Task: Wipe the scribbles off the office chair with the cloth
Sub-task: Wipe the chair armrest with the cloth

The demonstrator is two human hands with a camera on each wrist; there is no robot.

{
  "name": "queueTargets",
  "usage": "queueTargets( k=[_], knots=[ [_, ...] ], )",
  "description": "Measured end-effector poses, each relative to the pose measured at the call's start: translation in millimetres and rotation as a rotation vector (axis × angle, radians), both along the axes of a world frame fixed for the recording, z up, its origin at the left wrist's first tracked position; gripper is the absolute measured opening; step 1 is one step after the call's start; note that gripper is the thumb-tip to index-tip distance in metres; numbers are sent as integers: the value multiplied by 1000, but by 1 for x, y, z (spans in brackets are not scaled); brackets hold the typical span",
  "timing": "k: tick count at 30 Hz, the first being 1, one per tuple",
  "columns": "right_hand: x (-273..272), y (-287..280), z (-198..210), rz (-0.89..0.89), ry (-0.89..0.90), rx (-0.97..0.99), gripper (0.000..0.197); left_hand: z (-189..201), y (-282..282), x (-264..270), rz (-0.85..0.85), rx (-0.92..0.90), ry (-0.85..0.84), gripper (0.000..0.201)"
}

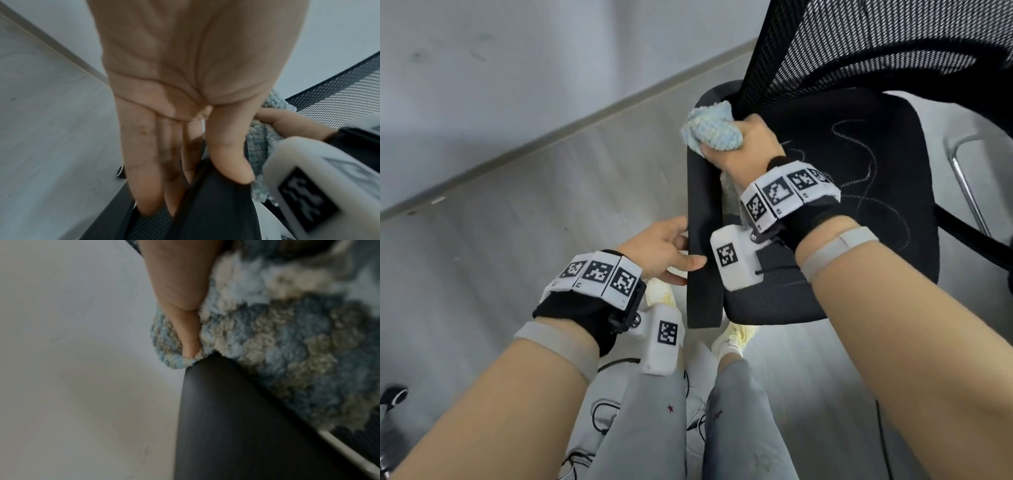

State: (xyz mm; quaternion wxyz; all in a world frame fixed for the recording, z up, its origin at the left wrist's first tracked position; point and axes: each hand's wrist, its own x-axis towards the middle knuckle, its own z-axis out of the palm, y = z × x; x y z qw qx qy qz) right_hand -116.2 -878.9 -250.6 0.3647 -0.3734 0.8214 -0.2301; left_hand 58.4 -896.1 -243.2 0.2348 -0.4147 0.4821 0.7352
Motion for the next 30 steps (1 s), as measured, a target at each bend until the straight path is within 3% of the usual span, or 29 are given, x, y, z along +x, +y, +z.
queueTargets(
  k=[3, 5, 8, 10, 11, 14, 17, 19, 21, 23, 27, 30],
  knots=[
    [13, 26, 2, 38, -46, -31, 16, 0, -5, -2, -54, -17, -2, 43],
    [22, 50, 8, 95, -141, 2, 22, 1, -5, -2, -79, -15, -3, 45],
    [13, 44, 6, 162, -63, 88, 17, 2, 1, 2, -100, 4, -11, 48],
    [3, 20, 4, 92, -20, 103, 47, 2, 3, 3, -92, 12, -10, 48],
    [-1, 8, 3, 55, -13, 80, 53, 2, 3, 4, -86, 9, -4, 48],
    [2, 1, 1, 53, 31, 25, 39, 1, -2, 4, -85, -3, 24, 48],
    [25, 44, 7, 26, 6, 49, 20, -1, -3, 4, -25, -4, 51, 46],
    [38, 74, 11, 126, -95, 57, 15, -1, 2, 5, 42, -18, 62, 38],
    [39, 79, 16, 196, -115, 63, 18, 0, 10, 9, 85, -26, 70, 27],
    [31, 62, 15, 147, -96, 59, 21, 1, 19, 14, 94, -17, 60, 19],
    [22, 24, 13, 4, -38, 15, 25, 0, 30, 22, 154, -3, 11, 20],
    [32, 42, 12, 1, -37, 6, 18, -1, 27, 18, 264, -2, -6, 29]
  ],
)
